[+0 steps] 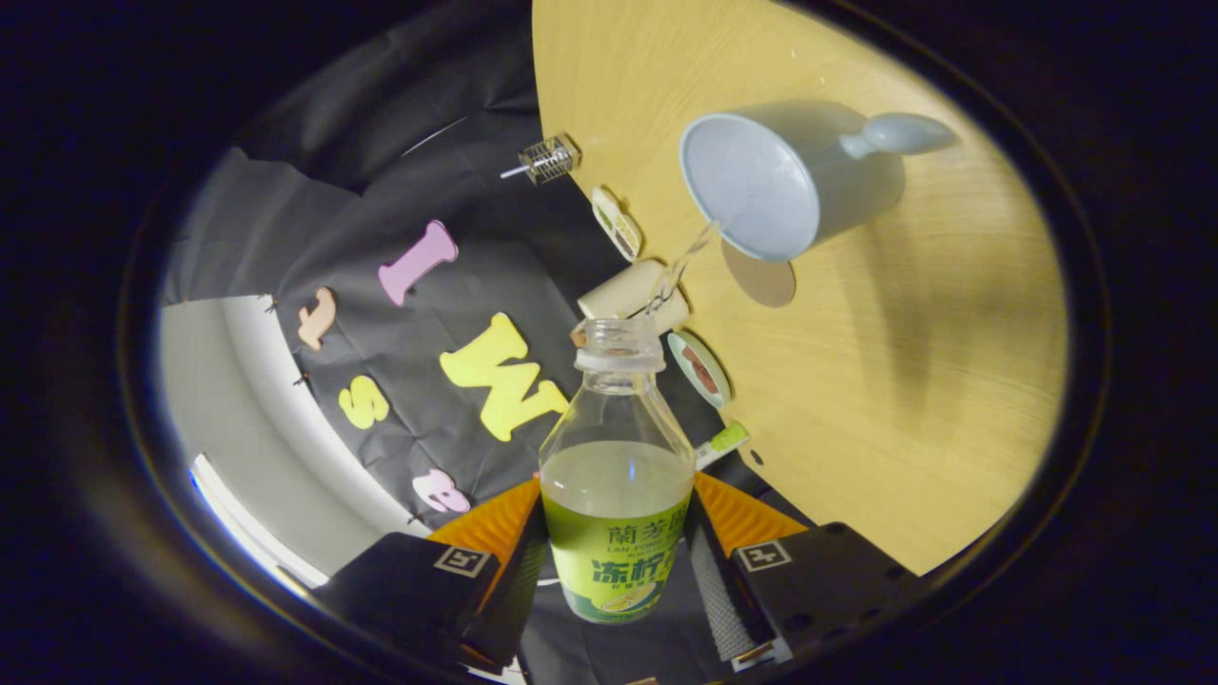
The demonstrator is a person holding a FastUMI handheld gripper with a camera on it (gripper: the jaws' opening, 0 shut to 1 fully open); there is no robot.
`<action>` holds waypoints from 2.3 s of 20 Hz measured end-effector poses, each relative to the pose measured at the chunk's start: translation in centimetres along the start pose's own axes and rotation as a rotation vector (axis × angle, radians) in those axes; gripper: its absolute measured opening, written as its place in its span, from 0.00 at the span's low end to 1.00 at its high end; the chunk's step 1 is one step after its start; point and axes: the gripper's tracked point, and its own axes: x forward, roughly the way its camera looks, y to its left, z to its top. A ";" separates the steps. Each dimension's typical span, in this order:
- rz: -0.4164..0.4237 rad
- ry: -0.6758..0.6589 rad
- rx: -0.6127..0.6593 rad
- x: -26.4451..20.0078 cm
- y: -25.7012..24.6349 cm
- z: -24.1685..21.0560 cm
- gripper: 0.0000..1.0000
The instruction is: Take the bottle from table, then pour the juice into the cup, finally place the bottle on the coaster
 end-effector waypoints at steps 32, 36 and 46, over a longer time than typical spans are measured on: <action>0.084 -0.058 0.210 -0.9 2.6 2.8 0.79; 0.093 -0.075 0.204 -0.8 2.9 3.8 0.79; 0.053 -0.101 -0.001 -0.7 2.1 2.6 0.79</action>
